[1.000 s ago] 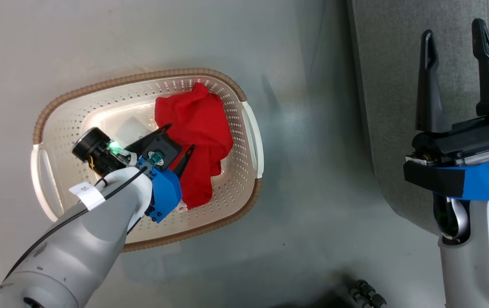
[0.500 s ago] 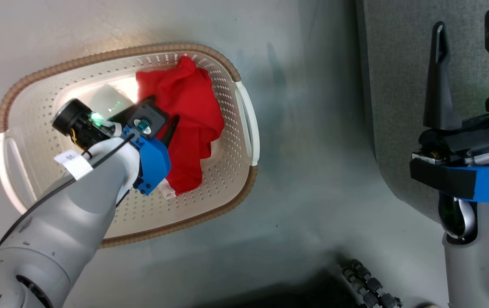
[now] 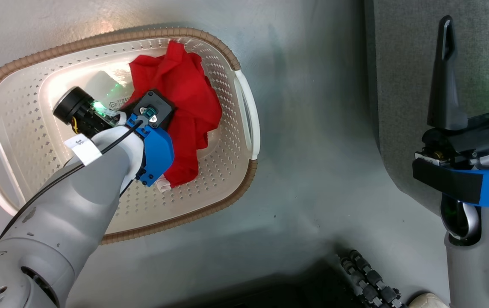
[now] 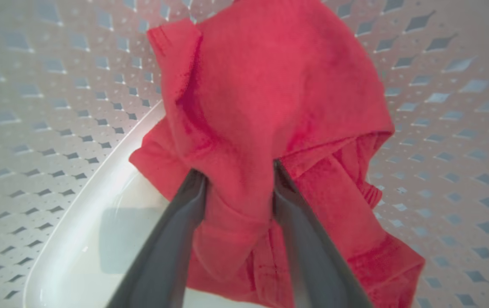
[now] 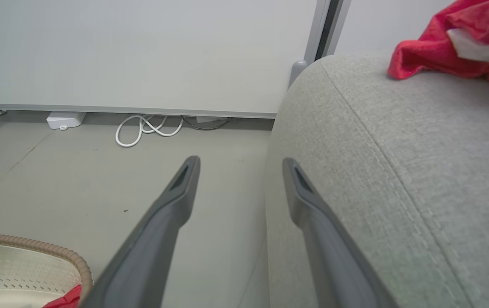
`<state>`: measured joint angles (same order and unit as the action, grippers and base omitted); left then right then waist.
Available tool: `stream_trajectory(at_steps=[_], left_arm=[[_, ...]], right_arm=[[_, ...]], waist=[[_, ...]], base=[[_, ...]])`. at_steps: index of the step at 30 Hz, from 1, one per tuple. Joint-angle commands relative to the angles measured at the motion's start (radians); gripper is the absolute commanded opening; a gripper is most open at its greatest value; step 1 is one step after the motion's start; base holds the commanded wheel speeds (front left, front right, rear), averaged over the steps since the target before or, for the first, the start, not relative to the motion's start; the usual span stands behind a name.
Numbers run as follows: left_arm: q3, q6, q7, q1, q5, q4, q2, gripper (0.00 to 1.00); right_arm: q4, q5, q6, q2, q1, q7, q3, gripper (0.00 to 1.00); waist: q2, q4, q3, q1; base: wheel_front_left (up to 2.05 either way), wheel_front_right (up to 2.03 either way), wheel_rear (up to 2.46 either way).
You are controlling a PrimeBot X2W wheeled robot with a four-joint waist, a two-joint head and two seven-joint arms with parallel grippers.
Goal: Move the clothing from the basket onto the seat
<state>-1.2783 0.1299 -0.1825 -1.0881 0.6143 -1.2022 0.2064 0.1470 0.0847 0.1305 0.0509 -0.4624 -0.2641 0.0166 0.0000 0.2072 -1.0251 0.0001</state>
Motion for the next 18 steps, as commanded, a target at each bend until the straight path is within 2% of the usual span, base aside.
stream_trajectory(at_steps=[1, 9, 18], left_arm=[[-0.002, 0.001, 0.003, -0.014, 0.004, 0.002, -0.003, 0.00], [-0.003, 0.001, -0.018, -0.024, 0.045, 0.017, -0.013, 0.00], [-0.004, 0.001, -0.074, -0.014, 0.079, 0.051, -0.048, 0.00]], right_arm=[[0.005, -0.004, 0.001, -0.001, -0.010, -0.001, -0.001, 1.00], [-0.005, -0.008, 0.001, -0.001, -0.023, -0.001, 0.002, 1.00], [-0.031, -0.025, 0.001, -0.001, -0.035, -0.001, -0.003, 1.00]], waist=[[0.0000, -0.001, 0.000, -0.0001], [0.0000, -0.016, 0.020, -0.0001], [0.0000, -0.064, 0.093, -0.0001]], base=[[0.00, 0.00, 0.00], [0.00, 0.00, 0.00], [0.00, 0.00, 0.00]])
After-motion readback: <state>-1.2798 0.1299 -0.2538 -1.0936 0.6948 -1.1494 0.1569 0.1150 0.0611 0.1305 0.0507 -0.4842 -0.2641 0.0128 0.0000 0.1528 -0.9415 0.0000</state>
